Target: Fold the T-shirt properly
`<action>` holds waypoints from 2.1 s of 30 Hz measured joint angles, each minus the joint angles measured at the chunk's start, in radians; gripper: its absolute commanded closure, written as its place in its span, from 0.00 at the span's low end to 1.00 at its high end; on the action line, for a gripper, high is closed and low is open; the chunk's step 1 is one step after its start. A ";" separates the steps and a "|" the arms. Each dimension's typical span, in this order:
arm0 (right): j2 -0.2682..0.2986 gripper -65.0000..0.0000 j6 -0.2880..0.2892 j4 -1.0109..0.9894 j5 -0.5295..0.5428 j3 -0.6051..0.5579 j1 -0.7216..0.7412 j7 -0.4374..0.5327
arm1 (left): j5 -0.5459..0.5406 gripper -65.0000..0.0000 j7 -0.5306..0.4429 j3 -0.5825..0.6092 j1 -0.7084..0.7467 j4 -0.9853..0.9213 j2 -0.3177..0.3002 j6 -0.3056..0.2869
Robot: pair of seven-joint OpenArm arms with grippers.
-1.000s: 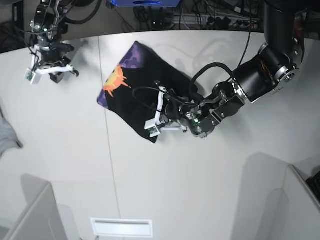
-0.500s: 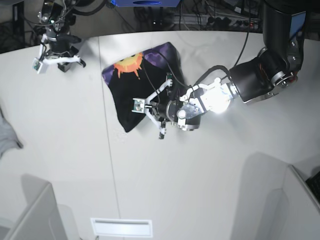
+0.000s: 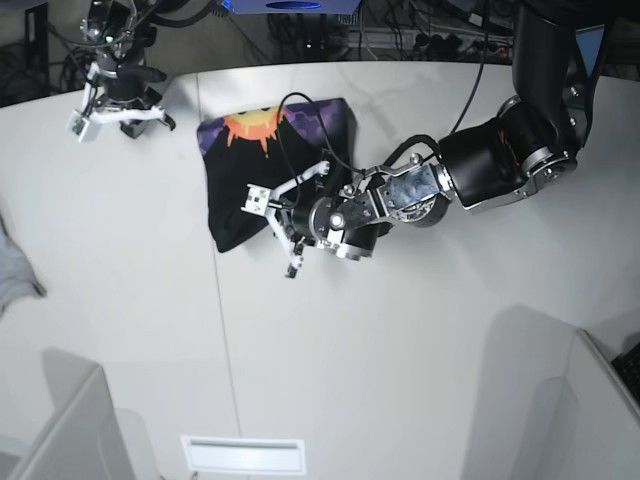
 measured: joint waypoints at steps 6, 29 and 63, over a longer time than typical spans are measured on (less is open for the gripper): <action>-0.002 1.00 0.000 -0.002 0.000 0.000 0.000 0.000 | 0.007 1.00 -0.129 0.112 -0.069 -0.013 -0.002 0.003; -0.003 1.00 0.000 -0.044 0.000 0.000 0.000 0.003 | 0.000 1.00 -0.222 0.126 -0.097 -0.082 0.036 -0.011; 0.005 1.00 0.307 -0.035 -0.010 -0.002 -0.046 0.145 | 0.013 1.00 0.156 -1.046 0.348 0.623 -0.121 -0.026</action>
